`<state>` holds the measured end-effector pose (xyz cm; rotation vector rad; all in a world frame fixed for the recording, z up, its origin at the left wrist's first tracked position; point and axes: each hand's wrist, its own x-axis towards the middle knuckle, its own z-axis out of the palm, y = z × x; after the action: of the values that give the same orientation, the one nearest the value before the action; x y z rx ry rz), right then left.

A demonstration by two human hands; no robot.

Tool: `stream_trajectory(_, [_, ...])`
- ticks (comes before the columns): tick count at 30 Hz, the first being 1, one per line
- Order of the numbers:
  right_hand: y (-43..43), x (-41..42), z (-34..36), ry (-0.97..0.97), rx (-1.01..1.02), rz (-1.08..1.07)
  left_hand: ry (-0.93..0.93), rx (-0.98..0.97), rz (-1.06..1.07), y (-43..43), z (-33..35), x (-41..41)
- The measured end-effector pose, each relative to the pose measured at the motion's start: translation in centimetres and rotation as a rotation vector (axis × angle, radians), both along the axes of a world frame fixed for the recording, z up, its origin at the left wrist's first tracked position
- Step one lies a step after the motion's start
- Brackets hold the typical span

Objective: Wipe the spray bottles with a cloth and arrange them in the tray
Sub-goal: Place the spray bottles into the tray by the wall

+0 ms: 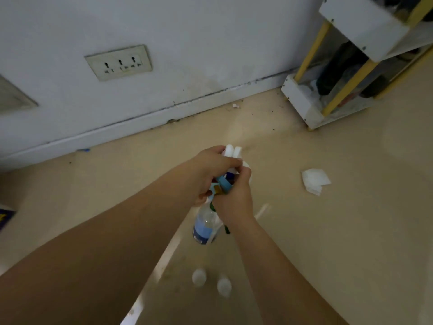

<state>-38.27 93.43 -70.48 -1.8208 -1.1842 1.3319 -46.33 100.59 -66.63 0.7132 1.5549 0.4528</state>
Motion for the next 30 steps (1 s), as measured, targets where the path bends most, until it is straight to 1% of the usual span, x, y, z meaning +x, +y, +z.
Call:
stream_trajectory(3, [-0.2,0.0,5.2,-0.002,0.022,0.013,0.004,0.016,0.010,-0.3,5.7,-0.7])
stream_trajectory(7, [-0.5,0.6,15.0,0.016,0.058,0.074,0.015,0.059,-0.008,-0.9,15.5,-0.8])
stream_trajectory(14, [-1.3,3.8,33.0,0.023,0.105,0.112,-0.027,0.089,0.083,-2.1,33.8,2.1])
stream_trajectory(17, [-1.4,6.0,40.1,0.053,0.111,0.123,-0.010,0.092,0.112,-2.3,40.4,4.2])
stream_trajectory(25, [-0.8,13.3,52.9,0.072,0.121,0.202,-0.015,0.076,0.180,-2.9,54.2,10.3])
stream_trajectory(30, [-0.3,18.9,60.8,0.085,0.109,0.262,-0.012,0.057,0.159,-2.9,62.0,15.5])
